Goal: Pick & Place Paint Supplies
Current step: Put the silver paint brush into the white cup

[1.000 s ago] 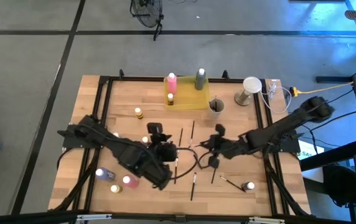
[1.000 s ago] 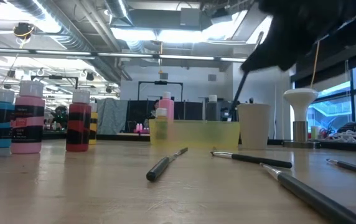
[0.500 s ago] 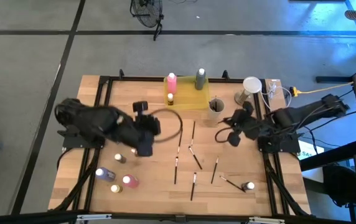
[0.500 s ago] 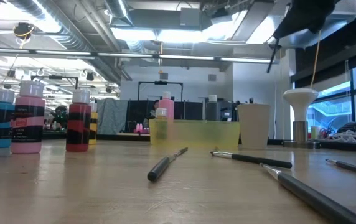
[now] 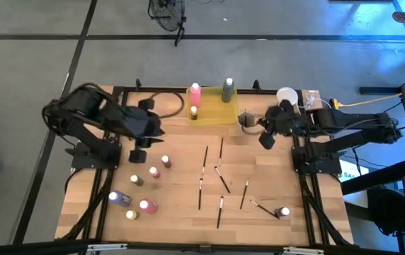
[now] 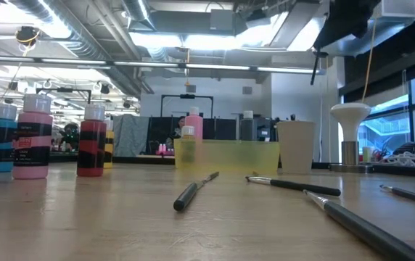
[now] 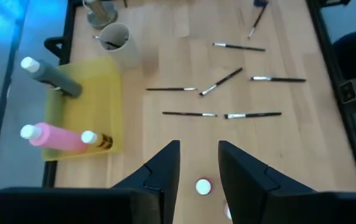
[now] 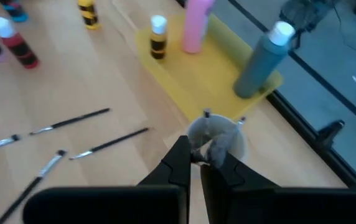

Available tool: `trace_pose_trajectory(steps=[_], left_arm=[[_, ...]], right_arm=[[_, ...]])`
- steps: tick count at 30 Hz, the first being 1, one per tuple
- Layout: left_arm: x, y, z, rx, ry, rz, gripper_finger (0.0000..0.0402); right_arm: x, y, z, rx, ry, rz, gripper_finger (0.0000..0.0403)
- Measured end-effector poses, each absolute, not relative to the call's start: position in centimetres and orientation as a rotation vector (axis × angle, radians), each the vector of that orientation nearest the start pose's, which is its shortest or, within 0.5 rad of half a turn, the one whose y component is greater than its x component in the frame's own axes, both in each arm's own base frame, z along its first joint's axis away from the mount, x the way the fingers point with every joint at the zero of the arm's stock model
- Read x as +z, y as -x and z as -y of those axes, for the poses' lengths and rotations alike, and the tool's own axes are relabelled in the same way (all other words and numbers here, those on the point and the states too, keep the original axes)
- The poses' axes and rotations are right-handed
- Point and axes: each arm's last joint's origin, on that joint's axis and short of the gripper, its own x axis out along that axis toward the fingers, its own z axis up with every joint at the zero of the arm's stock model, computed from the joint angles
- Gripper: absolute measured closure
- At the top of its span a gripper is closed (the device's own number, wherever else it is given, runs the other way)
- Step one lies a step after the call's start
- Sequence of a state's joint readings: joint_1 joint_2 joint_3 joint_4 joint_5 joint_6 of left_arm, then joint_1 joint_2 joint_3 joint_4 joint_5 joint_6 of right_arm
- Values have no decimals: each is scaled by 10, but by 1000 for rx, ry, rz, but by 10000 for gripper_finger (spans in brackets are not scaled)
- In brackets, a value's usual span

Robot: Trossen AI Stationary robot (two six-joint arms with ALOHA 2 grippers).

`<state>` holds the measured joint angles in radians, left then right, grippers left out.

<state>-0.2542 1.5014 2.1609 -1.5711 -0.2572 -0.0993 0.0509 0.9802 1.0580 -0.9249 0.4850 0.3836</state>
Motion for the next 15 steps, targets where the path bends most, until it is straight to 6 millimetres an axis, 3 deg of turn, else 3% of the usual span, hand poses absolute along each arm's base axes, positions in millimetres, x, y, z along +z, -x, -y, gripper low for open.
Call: trace_pose_trajectory(steps=[6, 15], left_arm=[[500, -189, 40, 62, -114, -818, 299], [504, -181, 37, 86, -106, -795, 299]], right_arm=[[329, -177, 33, -577, -164, -770, 386], [312, -202, 61, -511, -175, -822, 386]])
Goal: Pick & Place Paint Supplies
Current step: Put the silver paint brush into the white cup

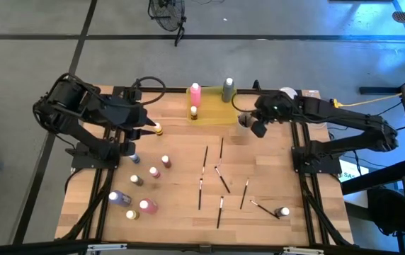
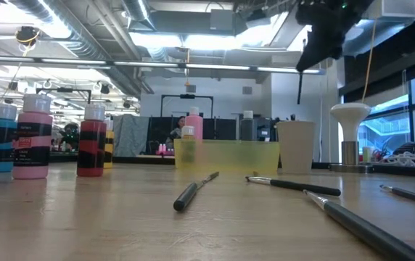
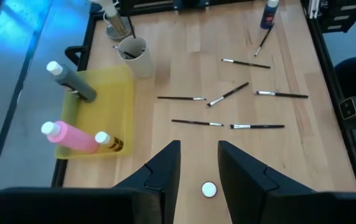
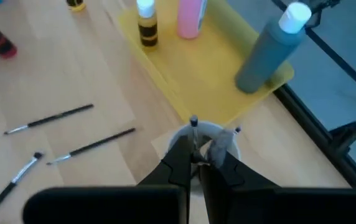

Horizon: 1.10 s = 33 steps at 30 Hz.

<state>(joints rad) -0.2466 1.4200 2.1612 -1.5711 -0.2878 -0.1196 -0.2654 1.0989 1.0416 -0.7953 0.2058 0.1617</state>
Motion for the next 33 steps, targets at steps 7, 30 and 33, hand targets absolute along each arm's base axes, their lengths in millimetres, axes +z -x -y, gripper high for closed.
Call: trace_pose_trajectory(steps=[7, 30, 33], left_arm=[[504, -181, 37, 85, -107, -794, 298], [506, -175, 35, 109, -113, -776, 304], [506, -175, 35, 108, -113, -776, 302]], right_arm=[[287, -213, 75, -504, -206, -931, 386], [251, -211, 85, -468, -254, -955, 348], [251, -211, 85, -474, -264, -952, 343]])
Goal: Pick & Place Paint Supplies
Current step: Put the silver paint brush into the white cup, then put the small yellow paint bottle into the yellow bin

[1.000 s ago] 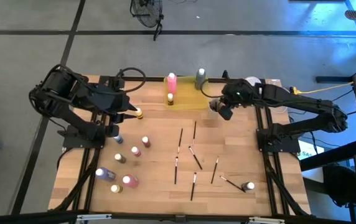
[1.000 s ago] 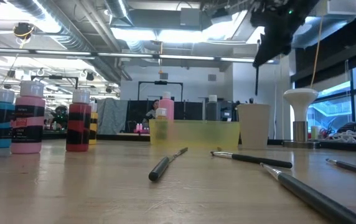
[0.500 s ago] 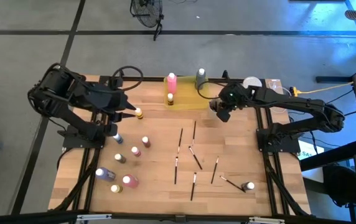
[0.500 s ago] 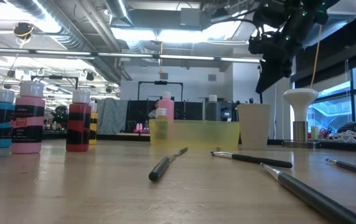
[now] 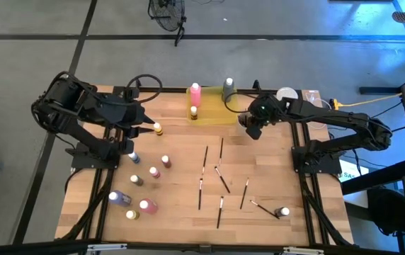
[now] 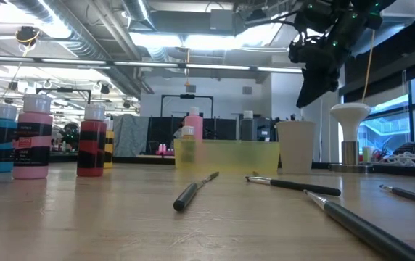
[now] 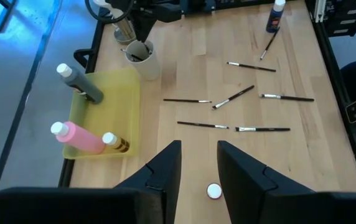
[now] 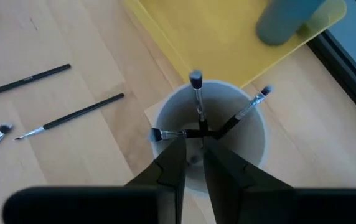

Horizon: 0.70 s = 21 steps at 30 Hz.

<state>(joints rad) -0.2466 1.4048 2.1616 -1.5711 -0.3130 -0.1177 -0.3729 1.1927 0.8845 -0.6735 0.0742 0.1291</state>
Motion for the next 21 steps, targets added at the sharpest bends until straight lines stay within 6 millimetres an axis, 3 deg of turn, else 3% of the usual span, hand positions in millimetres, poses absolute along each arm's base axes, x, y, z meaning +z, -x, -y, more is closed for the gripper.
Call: trace_pose_trajectory(steps=[6, 12, 16, 21], left_arm=[[506, -175, 35, 108, -114, -776, 304], [506, -175, 35, 109, -114, -776, 301], [506, -176, 34, 126, -121, -773, 300], [507, -175, 32, 201, -153, -759, 300]], right_arm=[[251, -211, 85, -478, -286, -951, 322], [253, -212, 85, -477, -285, -944, 252], [268, -215, 86, -453, -229, -917, 213], [292, -213, 80, -424, -191, -862, 206]])
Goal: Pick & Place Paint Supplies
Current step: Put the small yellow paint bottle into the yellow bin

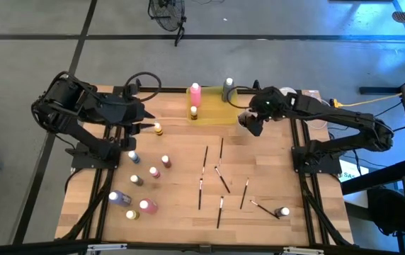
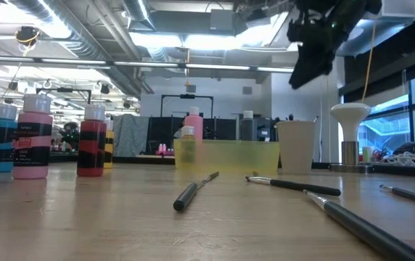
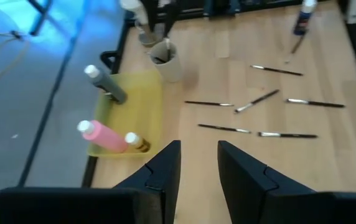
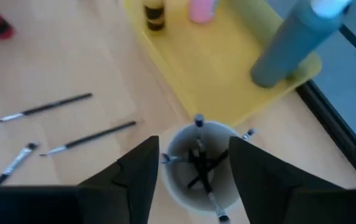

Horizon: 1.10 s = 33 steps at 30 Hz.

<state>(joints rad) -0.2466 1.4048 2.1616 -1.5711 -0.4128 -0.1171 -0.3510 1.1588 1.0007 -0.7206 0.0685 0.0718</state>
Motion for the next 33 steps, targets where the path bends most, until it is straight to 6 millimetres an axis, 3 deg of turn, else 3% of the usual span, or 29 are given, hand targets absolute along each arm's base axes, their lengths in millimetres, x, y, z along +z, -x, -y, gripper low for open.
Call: trace_pose_trajectory(steps=[6, 15, 33], left_arm=[[507, -175, 32, 221, -161, -755, 300], [502, -187, 34, 315, 20, -752, 300], [492, -209, 40, 261, -98, -825, 299]], right_arm=[[309, -208, 68, -321, -208, -865, 214], [311, -207, 44, 85, -261, -874, 214], [310, -208, 37, 89, -294, -888, 213]])
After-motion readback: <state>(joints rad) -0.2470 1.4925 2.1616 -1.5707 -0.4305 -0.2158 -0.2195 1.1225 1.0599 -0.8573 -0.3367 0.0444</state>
